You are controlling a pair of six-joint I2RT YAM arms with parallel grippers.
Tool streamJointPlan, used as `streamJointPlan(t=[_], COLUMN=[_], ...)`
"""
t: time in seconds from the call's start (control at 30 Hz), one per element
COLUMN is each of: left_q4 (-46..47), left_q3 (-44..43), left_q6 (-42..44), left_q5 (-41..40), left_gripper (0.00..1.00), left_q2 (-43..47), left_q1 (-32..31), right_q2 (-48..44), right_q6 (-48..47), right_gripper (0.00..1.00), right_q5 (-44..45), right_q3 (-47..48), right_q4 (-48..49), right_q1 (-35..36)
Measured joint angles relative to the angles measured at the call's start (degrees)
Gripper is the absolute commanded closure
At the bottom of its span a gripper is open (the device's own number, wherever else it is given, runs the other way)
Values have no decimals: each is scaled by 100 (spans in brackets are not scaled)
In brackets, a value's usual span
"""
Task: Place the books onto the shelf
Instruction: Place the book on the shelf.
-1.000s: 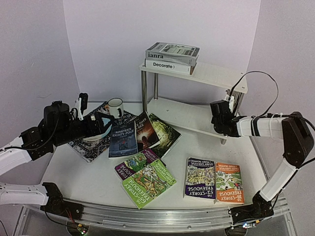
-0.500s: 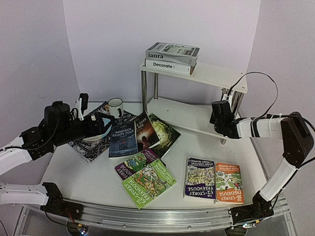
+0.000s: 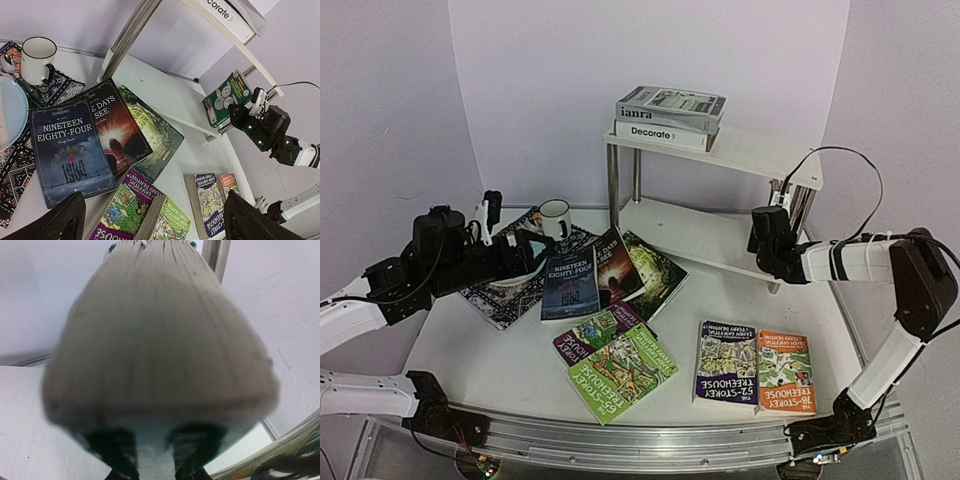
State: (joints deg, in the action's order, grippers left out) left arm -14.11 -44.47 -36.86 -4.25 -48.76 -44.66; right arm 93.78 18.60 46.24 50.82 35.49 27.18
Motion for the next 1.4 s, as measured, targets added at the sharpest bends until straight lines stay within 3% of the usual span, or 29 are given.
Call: streamJointPlan(t=[0.17, 0.7, 0.83, 1.0, 1.4], left_q4=[-1, -2, -2, -2, -2], left_q3=[0, 0, 0, 0, 0], left_q6=[0, -2, -3, -17, -46], left_q5=[0, 0, 0, 2, 16], left_gripper=[3, 3, 3, 3, 2], left_q2=[-8, -18, -46, -56, -228], left_q1=[0, 0, 0, 0, 0], right_q2=[0, -43, -128, -363, -1124], right_q6=[-17, 546, 815, 1107, 1743], right_gripper=[55, 37, 27, 2, 2], right_q5=[11, -111, -217, -417, -740], right_q3=[-4, -82, -55, -16, -10], right_q4=[30, -294, -601, -974, -1957], right_q1=[-32, -1, 17, 39, -21])
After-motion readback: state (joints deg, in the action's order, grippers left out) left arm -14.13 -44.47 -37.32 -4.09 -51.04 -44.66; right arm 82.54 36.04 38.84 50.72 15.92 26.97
